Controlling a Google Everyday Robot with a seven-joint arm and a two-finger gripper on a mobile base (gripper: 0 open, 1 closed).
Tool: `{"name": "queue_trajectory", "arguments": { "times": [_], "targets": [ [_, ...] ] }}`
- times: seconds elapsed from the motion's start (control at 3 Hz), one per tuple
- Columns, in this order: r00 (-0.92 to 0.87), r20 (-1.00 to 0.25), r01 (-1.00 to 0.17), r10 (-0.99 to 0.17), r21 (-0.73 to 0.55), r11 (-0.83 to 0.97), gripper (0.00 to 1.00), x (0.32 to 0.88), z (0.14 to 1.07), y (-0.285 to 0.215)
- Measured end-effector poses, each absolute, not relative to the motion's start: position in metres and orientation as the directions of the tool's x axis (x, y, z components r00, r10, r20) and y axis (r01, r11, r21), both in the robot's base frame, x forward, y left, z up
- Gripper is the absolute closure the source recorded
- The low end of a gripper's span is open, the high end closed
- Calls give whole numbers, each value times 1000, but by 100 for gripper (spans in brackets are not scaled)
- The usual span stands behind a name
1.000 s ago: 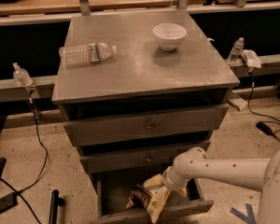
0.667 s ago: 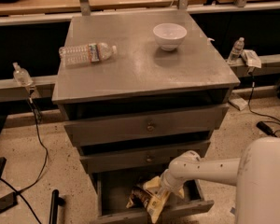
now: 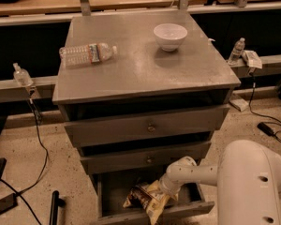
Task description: Pick brown chip bag from bottom drawer and place on counter
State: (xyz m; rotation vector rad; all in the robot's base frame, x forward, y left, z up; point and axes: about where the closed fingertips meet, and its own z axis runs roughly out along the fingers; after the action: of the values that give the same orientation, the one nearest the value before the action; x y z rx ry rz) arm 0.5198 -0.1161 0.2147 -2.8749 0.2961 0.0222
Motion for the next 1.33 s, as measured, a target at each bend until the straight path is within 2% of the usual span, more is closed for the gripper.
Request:
{"name": "queue_trajectory", "arguments": {
  "times": [0.33,0.67,1.0,1.33],
  "targets": [
    [979,-44,-203,-198,-245,-948,34,518,214,-116],
    [979,-48,-202,-197,-245,-948,63,516,212,-115],
    [979,-50,-202,-196,-245,-948,88,515,211,-114],
    [987,-4,-157,-163,-277,-948,100,508,239,-108]
  ]
}}
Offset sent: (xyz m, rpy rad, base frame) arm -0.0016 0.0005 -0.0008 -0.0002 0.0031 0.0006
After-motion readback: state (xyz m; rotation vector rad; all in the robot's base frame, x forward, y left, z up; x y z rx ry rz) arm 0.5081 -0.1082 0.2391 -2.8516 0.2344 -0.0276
